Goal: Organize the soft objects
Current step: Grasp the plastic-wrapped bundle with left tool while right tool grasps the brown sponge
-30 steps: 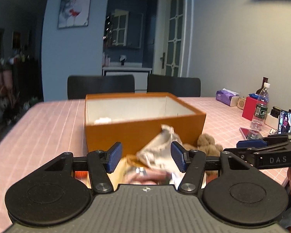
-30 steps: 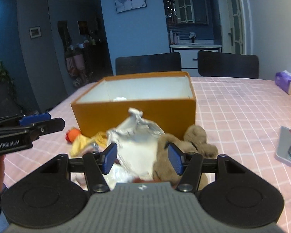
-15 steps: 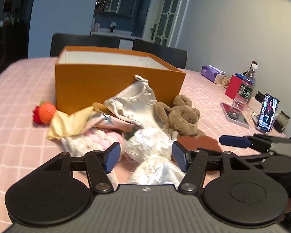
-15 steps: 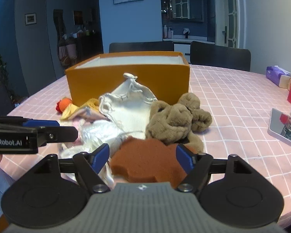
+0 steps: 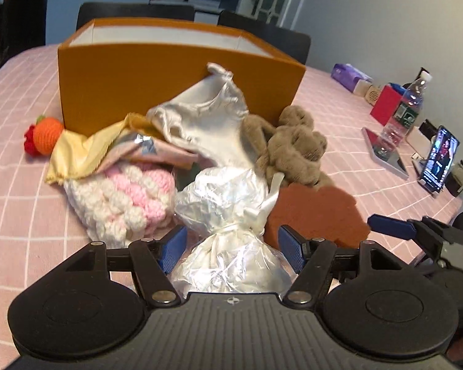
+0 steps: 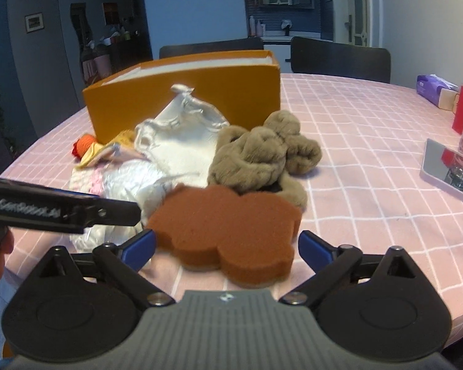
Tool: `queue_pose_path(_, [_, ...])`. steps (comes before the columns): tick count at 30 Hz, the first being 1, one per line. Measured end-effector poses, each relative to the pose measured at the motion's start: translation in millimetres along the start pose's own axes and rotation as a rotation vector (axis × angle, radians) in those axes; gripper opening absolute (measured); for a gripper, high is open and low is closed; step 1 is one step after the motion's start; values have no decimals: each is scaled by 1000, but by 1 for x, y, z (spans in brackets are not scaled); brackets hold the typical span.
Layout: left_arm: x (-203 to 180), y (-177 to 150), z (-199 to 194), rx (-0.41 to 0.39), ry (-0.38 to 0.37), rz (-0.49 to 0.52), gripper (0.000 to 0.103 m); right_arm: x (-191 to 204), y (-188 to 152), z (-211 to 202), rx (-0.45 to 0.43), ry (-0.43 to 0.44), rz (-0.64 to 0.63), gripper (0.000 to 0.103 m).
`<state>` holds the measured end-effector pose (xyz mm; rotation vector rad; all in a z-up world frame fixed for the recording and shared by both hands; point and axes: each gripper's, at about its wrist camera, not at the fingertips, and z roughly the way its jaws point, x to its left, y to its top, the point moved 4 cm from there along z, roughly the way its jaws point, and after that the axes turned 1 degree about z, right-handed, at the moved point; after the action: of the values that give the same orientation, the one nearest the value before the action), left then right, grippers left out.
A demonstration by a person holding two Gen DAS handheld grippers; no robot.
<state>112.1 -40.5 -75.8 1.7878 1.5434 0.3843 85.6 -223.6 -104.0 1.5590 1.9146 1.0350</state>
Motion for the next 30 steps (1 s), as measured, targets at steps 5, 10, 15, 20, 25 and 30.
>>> queue_pose_path(5, [2,-1,3,16,17,6,74,-1,-7,8,38,-10,-10,100])
queue_pose_path(10, [5,0,0,11,-4,-11,68,-12,-6,5,36,-5,8,86])
queue_pose_path(15, [5,-1,-1,11,-6,-1,66,-15,-6,6,46,5,-19,76])
queue_pose_path(20, [8,0,-1,21,-16,-9,66,-16,-6,4,59,-11,-106,56])
queue_pose_path(25, [5,0,1,23,3,11,72,-20,-7,1,99,67,-79,50])
queue_pose_path(30, [5,-2,4,24,10,11,77,-15,-10,4,82,-2,-164,62])
